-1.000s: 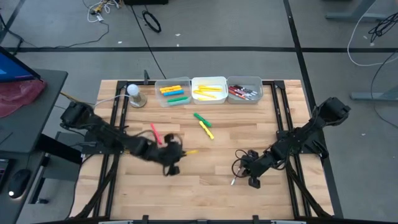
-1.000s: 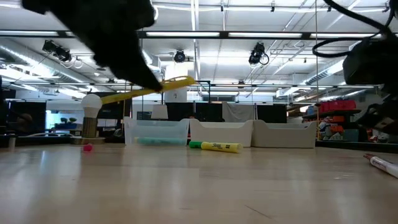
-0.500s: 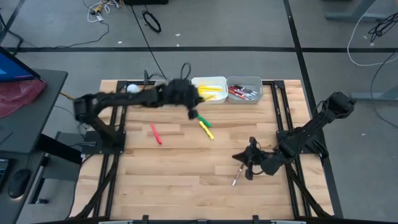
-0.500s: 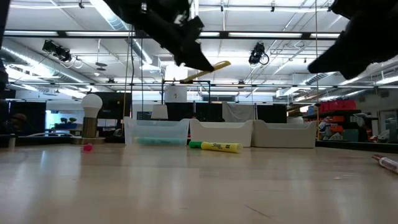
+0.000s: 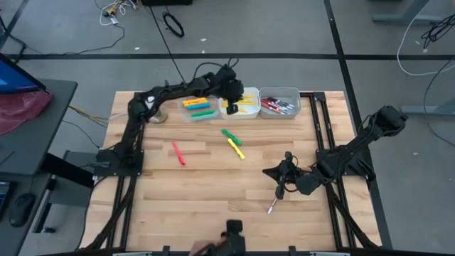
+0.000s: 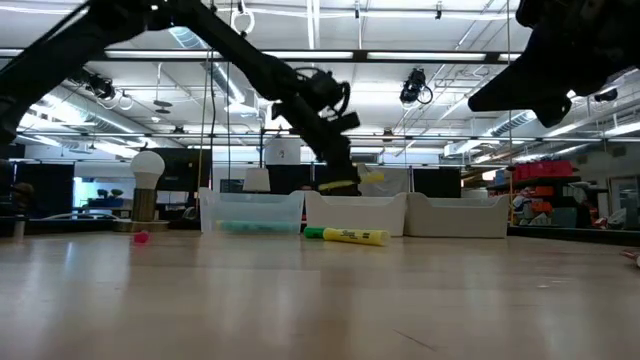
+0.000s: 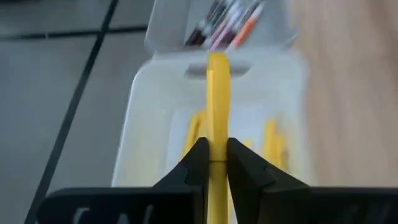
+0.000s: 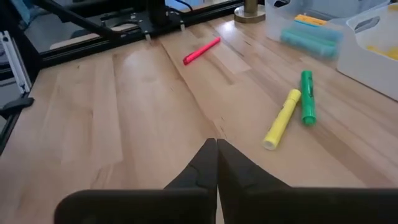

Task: Pick & Place Markers
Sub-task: Put the yellow pen into the white bin, then put the light brown marker pen into the gray bin

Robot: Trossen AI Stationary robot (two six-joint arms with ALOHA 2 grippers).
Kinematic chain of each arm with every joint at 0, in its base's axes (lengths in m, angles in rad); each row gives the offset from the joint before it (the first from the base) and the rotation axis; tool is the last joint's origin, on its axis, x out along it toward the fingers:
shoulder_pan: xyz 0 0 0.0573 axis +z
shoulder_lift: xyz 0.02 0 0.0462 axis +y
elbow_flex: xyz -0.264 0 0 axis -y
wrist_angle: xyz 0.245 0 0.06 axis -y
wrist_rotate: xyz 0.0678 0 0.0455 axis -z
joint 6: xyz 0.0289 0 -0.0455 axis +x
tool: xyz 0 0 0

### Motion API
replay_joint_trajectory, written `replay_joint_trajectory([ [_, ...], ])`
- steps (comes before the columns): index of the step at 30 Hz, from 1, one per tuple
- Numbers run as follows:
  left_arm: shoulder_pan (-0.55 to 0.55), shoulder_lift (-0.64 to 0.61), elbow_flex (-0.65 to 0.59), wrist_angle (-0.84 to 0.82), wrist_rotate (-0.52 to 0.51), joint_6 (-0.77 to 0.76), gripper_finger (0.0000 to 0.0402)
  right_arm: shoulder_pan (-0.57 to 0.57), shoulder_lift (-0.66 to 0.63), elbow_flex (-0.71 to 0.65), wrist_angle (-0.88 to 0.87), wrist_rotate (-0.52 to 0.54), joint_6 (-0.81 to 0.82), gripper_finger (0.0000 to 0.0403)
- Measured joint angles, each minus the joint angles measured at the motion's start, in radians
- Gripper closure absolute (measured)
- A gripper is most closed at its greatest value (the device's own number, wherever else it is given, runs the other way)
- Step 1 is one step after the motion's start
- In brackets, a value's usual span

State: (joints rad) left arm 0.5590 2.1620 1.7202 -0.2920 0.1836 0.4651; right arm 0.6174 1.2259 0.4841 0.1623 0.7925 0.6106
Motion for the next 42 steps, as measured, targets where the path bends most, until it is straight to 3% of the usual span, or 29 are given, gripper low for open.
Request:
replay_joint_trajectory([
  [12,0.056,0.082,0.032,-0.081,-0.041,0.226,0.0357,-0.002,0.0,0.0,0.01,0.002,-0.018,0.0399],
  [22,0.03,0.083,0.033,-0.073,-0.067,0.254,0.0349,-0.004,0.0,0.0,0.013,0.003,-0.018,0.0399],
  [33,0.03,0.083,0.052,-0.087,-0.067,0.155,0.0266,-0.004,0.0,0.0,0.014,0.002,-0.018,0.0399],
  [38,0.009,0.057,0.103,-0.141,-0.053,0.065,0.026,-0.004,0.0,0.0,0.016,0.001,0.046,0.0399],
  [42,-0.026,-0.025,0.106,-0.175,0.011,0.011,0.0277,-0.004,0.0,0.0,0.02,0.0,0.062,0.0399],
])
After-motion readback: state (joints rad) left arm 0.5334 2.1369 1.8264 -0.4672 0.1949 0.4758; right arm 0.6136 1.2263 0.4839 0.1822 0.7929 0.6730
